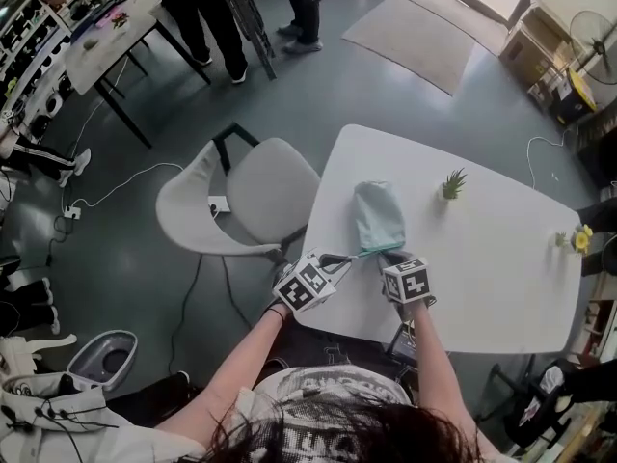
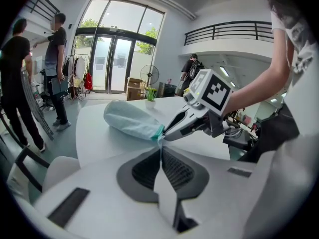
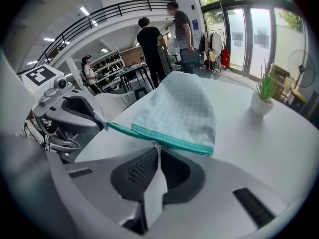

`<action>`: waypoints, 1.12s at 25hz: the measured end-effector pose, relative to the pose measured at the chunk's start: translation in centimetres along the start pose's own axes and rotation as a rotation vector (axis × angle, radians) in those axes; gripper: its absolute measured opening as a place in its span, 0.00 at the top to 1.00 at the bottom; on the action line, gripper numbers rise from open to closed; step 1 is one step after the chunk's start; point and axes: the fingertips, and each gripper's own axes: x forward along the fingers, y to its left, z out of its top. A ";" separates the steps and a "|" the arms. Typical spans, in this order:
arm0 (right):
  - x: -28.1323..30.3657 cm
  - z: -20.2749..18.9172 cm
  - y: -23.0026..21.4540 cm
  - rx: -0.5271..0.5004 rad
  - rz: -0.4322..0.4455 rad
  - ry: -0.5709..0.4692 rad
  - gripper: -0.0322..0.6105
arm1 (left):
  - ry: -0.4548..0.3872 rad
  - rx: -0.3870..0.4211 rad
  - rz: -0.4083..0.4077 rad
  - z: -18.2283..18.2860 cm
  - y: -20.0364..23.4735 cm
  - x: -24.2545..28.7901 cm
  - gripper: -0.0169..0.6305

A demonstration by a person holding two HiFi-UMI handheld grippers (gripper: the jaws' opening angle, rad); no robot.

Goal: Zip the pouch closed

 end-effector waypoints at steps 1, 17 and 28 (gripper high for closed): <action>0.0 -0.1 -0.2 0.001 -0.003 0.002 0.92 | -0.003 -0.003 0.002 0.0 0.1 0.0 0.94; -0.5 -0.4 -2.7 0.039 -0.090 0.003 0.93 | 0.007 -0.063 -0.002 -1.0 1.9 -0.8 0.95; -1.3 -0.5 -5.9 0.075 -0.139 0.014 0.93 | 0.039 -0.072 0.047 -2.1 4.1 -0.9 0.95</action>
